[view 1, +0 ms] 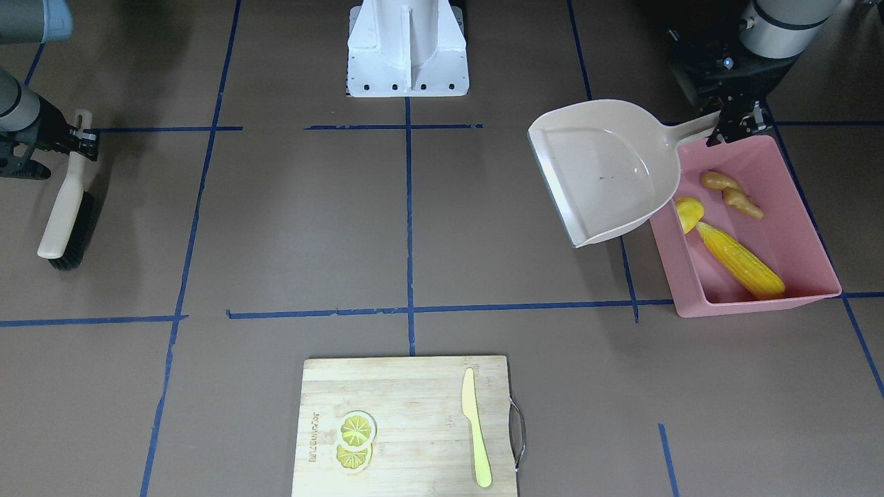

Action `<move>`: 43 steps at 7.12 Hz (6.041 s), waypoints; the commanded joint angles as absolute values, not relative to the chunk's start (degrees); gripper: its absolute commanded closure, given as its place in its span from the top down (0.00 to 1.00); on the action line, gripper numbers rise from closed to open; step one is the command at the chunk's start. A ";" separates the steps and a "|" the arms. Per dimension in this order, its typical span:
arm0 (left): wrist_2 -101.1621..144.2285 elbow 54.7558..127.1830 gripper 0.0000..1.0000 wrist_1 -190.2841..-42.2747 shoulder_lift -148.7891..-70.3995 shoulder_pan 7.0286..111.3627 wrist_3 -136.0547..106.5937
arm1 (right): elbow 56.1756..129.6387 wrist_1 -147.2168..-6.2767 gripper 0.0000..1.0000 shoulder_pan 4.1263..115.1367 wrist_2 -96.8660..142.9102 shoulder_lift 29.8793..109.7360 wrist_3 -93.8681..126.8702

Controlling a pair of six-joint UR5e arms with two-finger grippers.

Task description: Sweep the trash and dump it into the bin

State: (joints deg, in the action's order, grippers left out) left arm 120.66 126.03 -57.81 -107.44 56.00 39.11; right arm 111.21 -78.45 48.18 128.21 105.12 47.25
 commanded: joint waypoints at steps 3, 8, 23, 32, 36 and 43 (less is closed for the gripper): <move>120.15 118.66 0.03 -67.05 -109.34 50.28 39.20 | 111.71 -78.31 1.00 53.06 127.97 104.33 48.60; 118.40 108.57 0.05 -74.62 -115.63 41.85 39.46 | 111.88 -78.31 1.00 63.63 127.62 97.74 49.31; 115.58 101.69 0.98 -77.79 -119.27 37.44 33.84 | 111.62 -78.31 1.00 64.34 127.53 96.86 49.31; 115.84 112.21 1.00 -77.26 -114.30 50.48 0.73 | 111.45 -78.31 1.00 64.25 127.27 96.07 49.31; 116.28 109.37 1.00 -76.04 -101.01 75.09 -0.09 | 111.45 -78.31 1.00 64.25 127.36 93.26 48.34; 131.83 95.10 1.00 -76.82 -94.75 87.80 3.34 | 99.49 -84.81 1.00 86.21 134.91 99.57 0.36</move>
State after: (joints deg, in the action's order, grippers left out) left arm 131.60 96.61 -76.81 -94.95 86.48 2.28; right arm 100.75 -84.78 84.28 134.98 98.09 4.38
